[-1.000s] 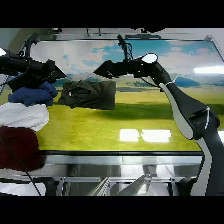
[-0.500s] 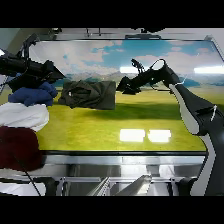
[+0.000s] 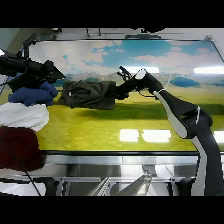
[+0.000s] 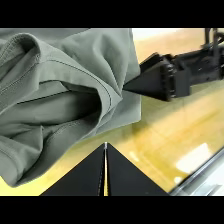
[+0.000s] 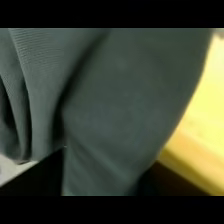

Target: Fold the shirts.

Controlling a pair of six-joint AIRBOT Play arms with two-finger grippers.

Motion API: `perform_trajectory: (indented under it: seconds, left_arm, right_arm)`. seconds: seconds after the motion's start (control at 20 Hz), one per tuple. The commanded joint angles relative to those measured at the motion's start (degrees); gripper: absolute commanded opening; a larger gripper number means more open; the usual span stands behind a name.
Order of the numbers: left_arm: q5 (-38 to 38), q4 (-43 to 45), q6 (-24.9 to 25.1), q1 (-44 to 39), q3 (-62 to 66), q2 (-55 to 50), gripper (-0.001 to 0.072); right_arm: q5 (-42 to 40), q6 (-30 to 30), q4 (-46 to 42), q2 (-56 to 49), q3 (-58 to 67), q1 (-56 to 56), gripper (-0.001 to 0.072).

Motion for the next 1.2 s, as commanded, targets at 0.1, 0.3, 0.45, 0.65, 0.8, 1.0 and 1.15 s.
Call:
perform_trajectory:
  seconds: [0.1,0.3,0.45,0.65,0.8,1.0,1.15]
  left_arm:
    - [-0.4,0.1,0.9,0.0,0.0,0.0,0.0008]
    - [-2.8,0.1,0.9,0.0,0.0,0.0,0.0008]
    - [-3.7,0.0,0.9,0.0,0.0,0.0,0.0008]
    - [-4.7,0.0,0.8,0.0,0.0,0.0,0.0008]
    - [-4.4,0.0,0.4,0.0,0.0,0.0,0.0008]
    - [-4.0,0.0,0.2,0.0,0.0,0.0,0.0008]
    - [-4.5,0.0,-0.1,0.0,0.0,0.0,0.0008]
  right_arm:
    - [-5.4,-0.2,1.0,0.6,2.4,1.8,0.0015]
    - [3.2,7.1,-15.1,10.9,5.3,-2.4,0.0013]
    - [14.1,13.5,-28.3,22.3,5.3,-11.4,0.0013]
    - [23.4,19.4,-28.9,31.8,5.2,-29.6,0.0013]
    - [29.9,19.4,-28.8,36.3,5.2,-38.2,0.0014]
    - [28.6,19.2,-28.7,38.8,5.2,-42.7,0.0014]
    - [24.8,19.2,-28.8,38.8,5.2,-44.9,0.0015]
